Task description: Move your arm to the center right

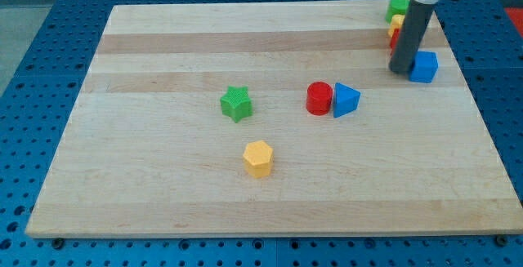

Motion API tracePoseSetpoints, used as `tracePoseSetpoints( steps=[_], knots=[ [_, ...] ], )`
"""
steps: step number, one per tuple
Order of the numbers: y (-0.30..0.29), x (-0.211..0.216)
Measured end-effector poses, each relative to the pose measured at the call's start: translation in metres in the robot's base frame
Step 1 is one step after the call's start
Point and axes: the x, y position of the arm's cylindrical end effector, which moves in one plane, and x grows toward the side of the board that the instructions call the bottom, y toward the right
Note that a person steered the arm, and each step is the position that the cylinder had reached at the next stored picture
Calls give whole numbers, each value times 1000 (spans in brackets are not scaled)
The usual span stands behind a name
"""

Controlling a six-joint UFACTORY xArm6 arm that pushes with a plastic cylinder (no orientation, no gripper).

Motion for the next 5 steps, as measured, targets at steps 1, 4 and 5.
tracePoseSetpoints(
  steps=[1,4,5],
  knots=[
    [0,0],
    [-34,22],
    [-26,50]
  ],
)
